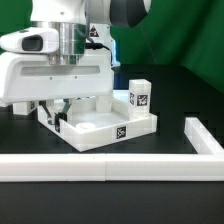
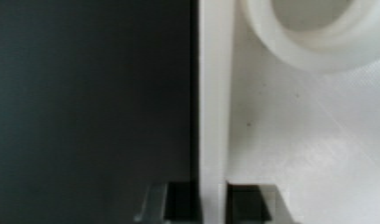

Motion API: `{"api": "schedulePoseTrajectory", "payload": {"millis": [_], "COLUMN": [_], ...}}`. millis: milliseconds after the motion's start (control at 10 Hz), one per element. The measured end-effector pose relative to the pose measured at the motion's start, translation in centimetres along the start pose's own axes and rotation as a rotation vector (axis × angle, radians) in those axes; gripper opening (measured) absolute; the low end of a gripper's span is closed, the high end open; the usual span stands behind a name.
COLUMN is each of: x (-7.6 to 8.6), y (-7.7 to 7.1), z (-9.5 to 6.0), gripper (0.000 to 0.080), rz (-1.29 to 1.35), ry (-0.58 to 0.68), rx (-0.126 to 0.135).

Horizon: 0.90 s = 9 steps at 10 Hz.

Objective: Assemble square table

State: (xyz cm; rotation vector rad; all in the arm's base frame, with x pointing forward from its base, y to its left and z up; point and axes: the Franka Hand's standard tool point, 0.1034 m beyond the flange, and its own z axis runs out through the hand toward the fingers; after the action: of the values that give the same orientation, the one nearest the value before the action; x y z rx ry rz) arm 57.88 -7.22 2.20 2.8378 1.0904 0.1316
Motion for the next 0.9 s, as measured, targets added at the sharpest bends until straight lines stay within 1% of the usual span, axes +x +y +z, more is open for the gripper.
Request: {"api": "schedulePoseTrajectory", "payload": {"millis": [100,200,300,600,700,800,900], "x": [2.6,4.1,4.5,4.1,4.3,5.4,7.1], "y": [0.0,-0.4,-0.7,-0.2,-0.3,-0.8,-1.4], "z": [0.3,0.3,0.3,0.3,0.2,0.2,0.3], "gripper": [0.0058,0.0061,0.0062,0.0064,0.0064,0.0064,0.0064], "rz": [-0.077,-0.166,-0.201,-0.352,-0.421,-0.543,-0.598], "ry": [0.019,0.024,0.024,0.010,0.007,0.012,0.022], "rx": [-0.016,-0.027,-0.039,-0.048,-0.056,-0.074,-0.081]}}
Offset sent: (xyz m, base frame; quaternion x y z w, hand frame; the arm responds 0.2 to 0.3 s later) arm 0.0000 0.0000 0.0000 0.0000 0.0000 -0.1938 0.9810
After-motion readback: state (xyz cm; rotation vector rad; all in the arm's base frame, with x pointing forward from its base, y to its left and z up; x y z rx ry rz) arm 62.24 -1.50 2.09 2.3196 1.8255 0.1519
